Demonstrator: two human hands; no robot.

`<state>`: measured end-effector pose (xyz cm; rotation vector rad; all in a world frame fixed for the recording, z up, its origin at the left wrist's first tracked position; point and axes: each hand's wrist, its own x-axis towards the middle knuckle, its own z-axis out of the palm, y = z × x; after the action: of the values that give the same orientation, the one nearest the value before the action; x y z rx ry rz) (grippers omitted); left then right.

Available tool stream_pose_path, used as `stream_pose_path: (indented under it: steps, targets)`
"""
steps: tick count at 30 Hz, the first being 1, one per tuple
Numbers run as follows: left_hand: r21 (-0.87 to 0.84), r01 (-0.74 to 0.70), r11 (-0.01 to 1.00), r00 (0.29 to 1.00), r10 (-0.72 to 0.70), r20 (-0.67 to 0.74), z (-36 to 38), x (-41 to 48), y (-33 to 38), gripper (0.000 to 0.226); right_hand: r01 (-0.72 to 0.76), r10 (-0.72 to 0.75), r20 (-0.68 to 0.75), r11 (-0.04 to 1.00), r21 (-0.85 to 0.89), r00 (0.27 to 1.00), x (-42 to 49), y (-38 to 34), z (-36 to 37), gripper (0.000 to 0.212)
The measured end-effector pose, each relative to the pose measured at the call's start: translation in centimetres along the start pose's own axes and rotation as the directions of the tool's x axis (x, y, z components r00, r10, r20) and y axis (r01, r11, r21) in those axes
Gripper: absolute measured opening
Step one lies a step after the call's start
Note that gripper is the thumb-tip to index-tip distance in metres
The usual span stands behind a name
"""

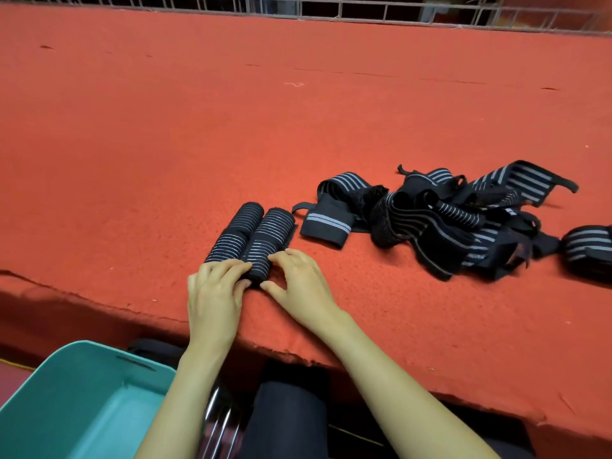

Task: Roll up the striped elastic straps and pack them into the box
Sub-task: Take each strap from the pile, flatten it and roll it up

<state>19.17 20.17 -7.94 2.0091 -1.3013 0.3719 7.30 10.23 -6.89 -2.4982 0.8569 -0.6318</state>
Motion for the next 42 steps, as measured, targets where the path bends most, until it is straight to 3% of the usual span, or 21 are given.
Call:
stream_pose_path:
  steps: [7, 10, 18, 27, 33, 38, 42]
  targets:
    - [0.075, 0.065, 0.995, 0.992, -0.072, 0.101, -0.4, -0.2, 1.4, 0.042, 0.017, -0.016, 0.027, 1.000, -0.022, 1.000, -1.5, 1.0, -1.0, 0.053]
    - [0.032, 0.074, 0.997, 0.989, -0.078, 0.125, -0.9, -0.2, 3.1, 0.049, 0.038, -0.037, 0.033, 0.998, -0.044, 0.999, -2.1, 2.0, -2.1, 0.050]
    - [-0.170, -0.018, 0.985, 0.981, 0.051, 0.189, 1.7, 1.6, 11.3, 0.027, -0.046, 0.038, -0.076, 0.993, -0.110, 0.996, -5.9, 7.4, -9.0, 0.045]
    - [-0.378, -0.172, 0.910, 0.938, 0.269, 0.219, 6.2, 4.3, 21.5, 0.030, -0.278, 0.226, -0.327, 0.953, -0.122, 0.918, -10.3, 13.9, -18.6, 0.042]
    - [-0.264, -0.167, 0.950, 0.915, 0.249, 0.317, 9.1, 6.0, 23.2, 0.047, -0.338, 0.274, -0.344, 0.931, -0.141, 0.898, -9.1, 15.6, -19.4, 0.047]
    - [-0.208, -0.123, 0.970, 0.912, 0.193, 0.361, 10.3, 5.3, 20.9, 0.025, -0.312, 0.226, -0.366, 0.929, -0.196, 0.903, -6.6, 15.1, -17.4, 0.046]
    - [-0.211, -0.072, 0.975, 0.919, 0.147, 0.365, 10.3, 4.5, 18.5, 0.025, -0.352, 0.258, -0.349, 0.906, -0.237, 0.901, -5.8, 14.9, -16.3, 0.038]
